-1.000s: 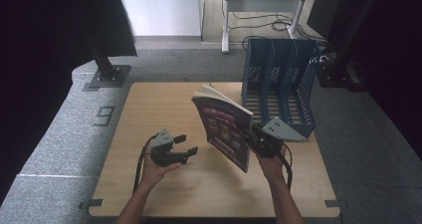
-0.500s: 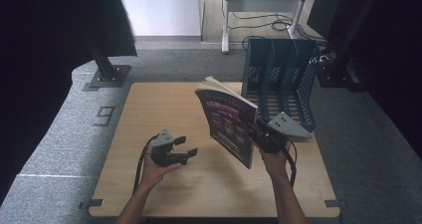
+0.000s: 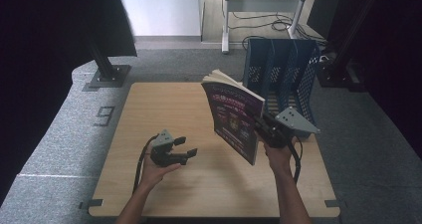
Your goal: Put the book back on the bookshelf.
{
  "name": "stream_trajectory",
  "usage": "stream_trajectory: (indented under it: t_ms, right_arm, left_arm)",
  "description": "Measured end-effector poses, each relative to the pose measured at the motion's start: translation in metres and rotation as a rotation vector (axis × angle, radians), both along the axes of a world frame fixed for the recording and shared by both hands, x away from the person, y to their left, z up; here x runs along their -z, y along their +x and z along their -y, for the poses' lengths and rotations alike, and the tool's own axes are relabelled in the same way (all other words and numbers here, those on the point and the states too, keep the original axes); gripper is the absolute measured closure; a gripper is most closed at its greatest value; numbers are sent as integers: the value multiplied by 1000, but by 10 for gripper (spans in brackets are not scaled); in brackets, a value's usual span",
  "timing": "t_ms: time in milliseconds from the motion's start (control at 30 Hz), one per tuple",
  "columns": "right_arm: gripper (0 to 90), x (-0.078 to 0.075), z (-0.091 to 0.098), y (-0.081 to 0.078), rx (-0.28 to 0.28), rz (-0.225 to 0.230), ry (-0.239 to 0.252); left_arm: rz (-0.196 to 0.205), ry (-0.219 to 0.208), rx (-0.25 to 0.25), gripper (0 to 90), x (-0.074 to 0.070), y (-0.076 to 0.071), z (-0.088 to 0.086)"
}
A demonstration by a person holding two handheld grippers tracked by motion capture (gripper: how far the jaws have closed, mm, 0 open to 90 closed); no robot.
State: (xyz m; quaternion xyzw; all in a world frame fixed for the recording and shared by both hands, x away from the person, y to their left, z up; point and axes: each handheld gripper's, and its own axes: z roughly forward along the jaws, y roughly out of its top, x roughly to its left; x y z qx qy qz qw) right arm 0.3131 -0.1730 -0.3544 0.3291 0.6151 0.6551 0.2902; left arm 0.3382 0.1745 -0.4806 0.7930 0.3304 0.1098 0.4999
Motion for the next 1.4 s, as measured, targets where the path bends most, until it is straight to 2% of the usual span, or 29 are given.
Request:
stream_trajectory:
  t_ms: [433,1400]
  right_arm:
    - [819,-16,14,1,41,25,22]
    - [819,-21,36,10,124,29,67]
  left_arm:
    - [-8,0,0,294,1,0,0]
    - [-17,4,-6,294,3,2,-2]
